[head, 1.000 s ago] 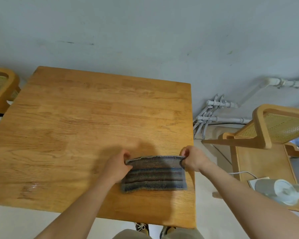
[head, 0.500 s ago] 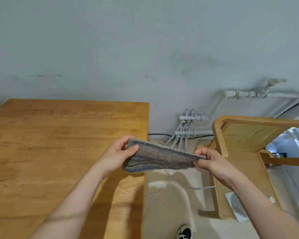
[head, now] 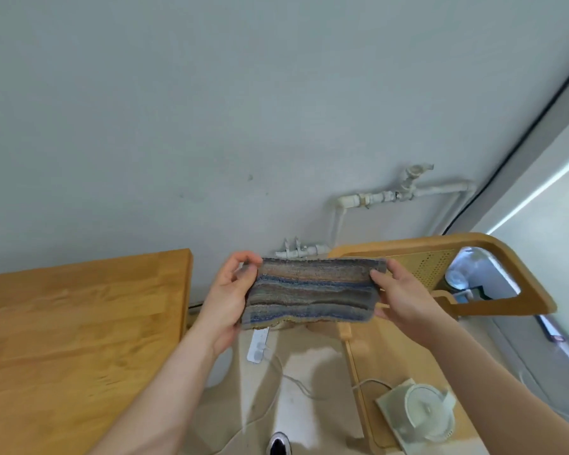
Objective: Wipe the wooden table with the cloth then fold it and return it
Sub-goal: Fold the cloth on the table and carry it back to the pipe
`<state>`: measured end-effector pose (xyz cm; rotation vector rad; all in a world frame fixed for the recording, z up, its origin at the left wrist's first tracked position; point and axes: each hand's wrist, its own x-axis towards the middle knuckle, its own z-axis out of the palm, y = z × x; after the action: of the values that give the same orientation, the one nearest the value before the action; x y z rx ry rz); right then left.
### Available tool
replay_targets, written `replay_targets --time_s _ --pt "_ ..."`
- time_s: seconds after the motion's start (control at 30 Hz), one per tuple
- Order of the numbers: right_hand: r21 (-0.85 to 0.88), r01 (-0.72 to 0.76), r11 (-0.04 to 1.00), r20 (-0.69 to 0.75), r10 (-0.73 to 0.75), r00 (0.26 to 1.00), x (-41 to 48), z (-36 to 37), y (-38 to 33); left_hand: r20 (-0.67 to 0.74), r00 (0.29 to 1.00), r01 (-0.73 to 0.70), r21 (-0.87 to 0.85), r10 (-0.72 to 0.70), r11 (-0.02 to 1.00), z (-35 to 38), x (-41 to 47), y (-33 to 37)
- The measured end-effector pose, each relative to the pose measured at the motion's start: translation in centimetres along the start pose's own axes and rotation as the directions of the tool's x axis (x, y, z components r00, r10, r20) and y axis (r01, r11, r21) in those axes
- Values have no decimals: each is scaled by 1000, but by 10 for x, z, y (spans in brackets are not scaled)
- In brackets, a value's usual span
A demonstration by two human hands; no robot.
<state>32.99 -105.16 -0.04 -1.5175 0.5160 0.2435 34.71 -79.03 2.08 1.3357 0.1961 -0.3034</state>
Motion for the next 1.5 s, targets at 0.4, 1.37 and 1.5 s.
replay_targets --time_s 0.4,1.37,1.5 --pt "258 -33 966 -132 69 989 125 -41 -75 123 965 227 36 -230 973 48 153 23" --pt "-271 -24 962 -396 -89 914 470 -122 -39 -265 823 414 -326 -502 850 171 447 -112" --pt "-706 -19 708 -341 -316 885 468 -128 -28 -369 883 378 191 -290 906 170 458 -129"
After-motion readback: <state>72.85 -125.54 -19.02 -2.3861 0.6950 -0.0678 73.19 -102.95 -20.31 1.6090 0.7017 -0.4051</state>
